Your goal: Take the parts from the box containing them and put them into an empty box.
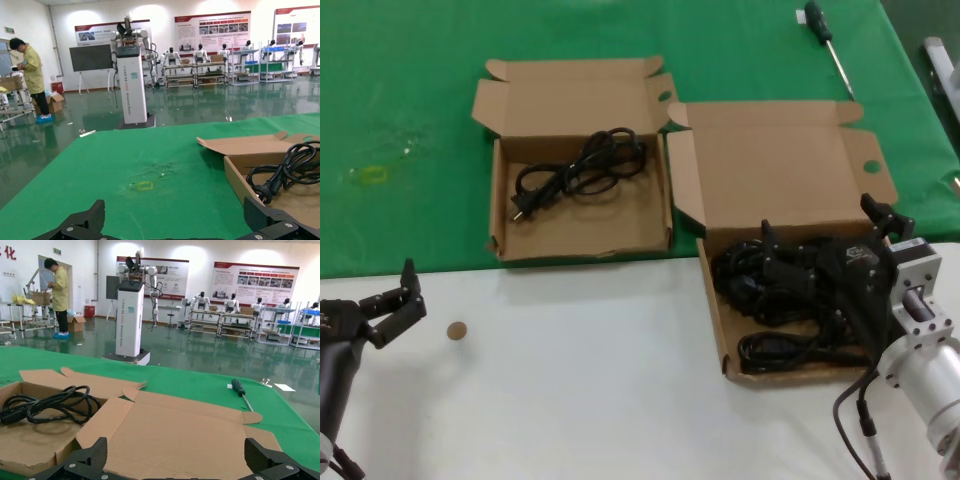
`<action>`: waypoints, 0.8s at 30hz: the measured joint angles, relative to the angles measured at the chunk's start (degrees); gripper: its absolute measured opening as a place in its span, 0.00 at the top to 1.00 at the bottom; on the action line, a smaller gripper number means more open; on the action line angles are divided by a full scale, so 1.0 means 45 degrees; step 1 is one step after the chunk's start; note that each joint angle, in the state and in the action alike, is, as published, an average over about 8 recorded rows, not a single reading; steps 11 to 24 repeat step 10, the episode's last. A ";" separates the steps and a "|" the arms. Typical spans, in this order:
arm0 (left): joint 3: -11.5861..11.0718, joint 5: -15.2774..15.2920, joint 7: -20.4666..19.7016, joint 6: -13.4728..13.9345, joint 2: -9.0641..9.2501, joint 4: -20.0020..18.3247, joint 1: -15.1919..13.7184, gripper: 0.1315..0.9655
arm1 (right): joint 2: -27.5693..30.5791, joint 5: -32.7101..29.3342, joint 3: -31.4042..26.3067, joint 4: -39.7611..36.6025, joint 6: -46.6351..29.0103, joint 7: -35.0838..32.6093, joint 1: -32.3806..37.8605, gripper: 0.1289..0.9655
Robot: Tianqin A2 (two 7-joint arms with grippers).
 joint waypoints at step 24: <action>0.0000 0.0000 0.0000 0.0000 0.0000 0.0000 0.0000 0.00 | 0.0000 0.0000 0.0000 0.0000 0.0000 0.0000 0.0000 0.00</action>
